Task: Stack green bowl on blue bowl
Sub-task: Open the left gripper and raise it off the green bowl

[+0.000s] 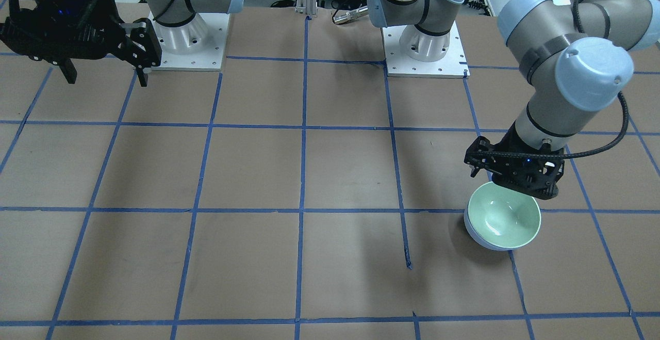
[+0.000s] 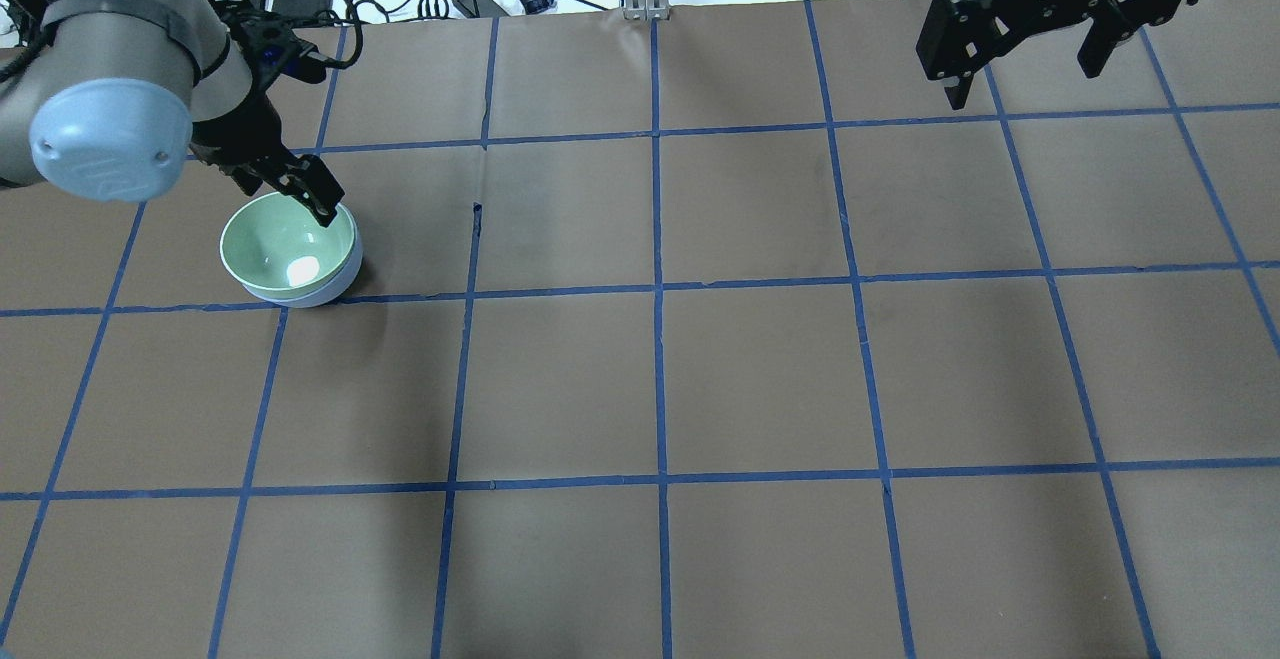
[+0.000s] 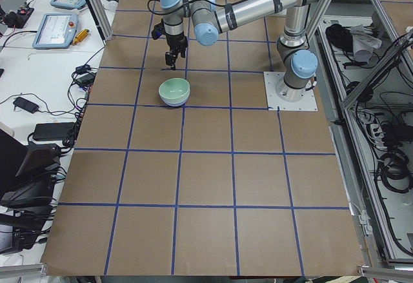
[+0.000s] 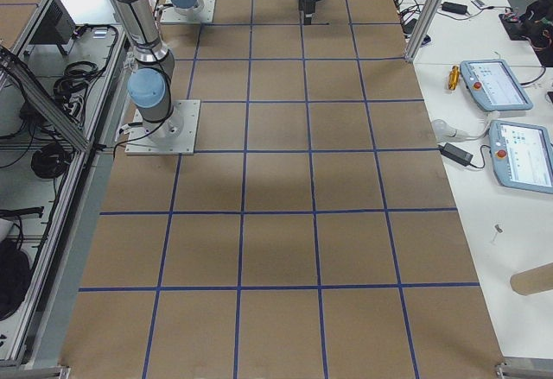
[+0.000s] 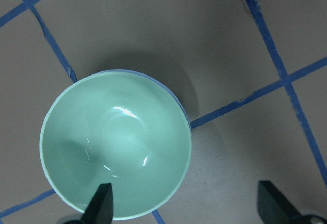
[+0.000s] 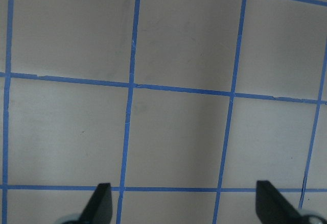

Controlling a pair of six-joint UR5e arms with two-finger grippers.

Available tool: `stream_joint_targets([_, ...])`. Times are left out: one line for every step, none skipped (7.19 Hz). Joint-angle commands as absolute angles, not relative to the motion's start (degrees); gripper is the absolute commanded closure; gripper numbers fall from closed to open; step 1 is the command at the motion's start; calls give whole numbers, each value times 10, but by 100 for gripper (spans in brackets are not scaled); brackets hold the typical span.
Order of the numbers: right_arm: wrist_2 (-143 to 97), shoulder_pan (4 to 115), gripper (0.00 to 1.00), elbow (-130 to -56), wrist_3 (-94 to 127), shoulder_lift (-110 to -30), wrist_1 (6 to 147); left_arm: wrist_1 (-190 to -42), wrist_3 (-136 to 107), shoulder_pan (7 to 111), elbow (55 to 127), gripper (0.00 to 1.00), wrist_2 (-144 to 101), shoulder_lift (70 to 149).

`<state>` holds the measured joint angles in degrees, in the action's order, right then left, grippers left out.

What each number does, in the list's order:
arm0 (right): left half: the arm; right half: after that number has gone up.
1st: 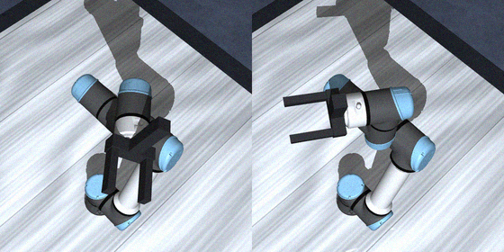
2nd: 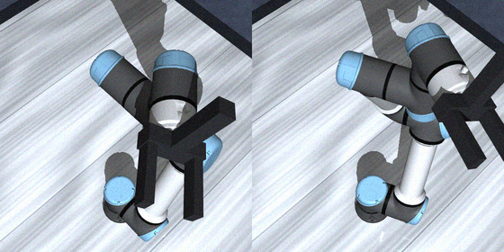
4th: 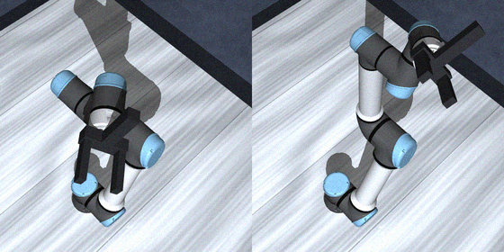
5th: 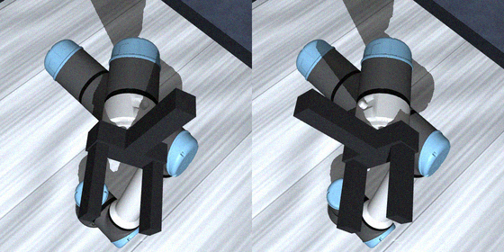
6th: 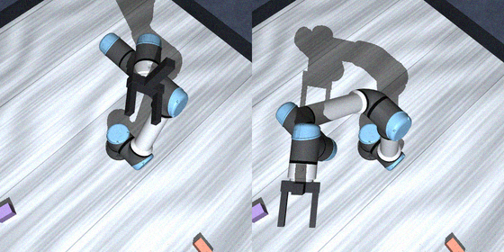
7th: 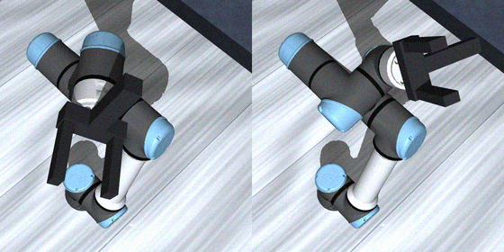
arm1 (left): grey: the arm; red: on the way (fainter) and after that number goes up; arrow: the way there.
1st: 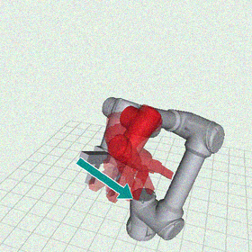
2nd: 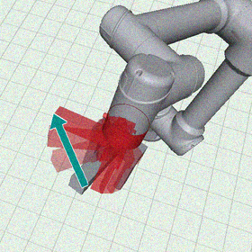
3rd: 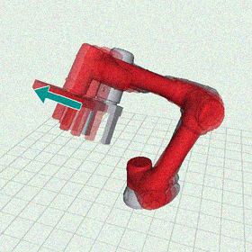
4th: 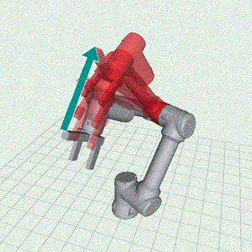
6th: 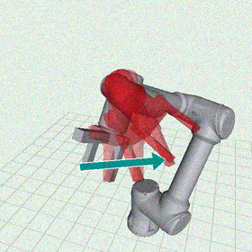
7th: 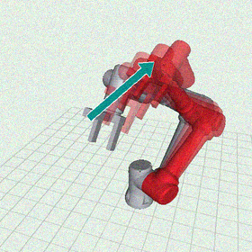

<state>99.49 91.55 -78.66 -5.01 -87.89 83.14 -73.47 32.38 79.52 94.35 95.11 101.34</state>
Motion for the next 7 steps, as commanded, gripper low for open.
stream_joint_targets([995,915,0,-787,-50,-879,831,-782,243,806,890,0,929,1007])
stream_joint_targets([995,915,0,-787,-50,-879,831,-785,190,840,891,0,931,997])
stream_joint_targets([995,916,0,-787,-50,-879,831,-814,154,868,885,0,925,983])
stream_joint_targets([995,916,0,-787,-50,-879,831,-819,74,882,882,0,927,966])
stream_joint_targets([995,916,0,-787,-50,-879,831,-856,46,896,877,0,927,946])
stream_joint_targets([995,916,0,-787,-50,-879,831,-864,13,907,860,0,925,925])
stream_joint_targets([995,915,0,-787,-50,-879,831,-908,-5,912,844,0,925,910])
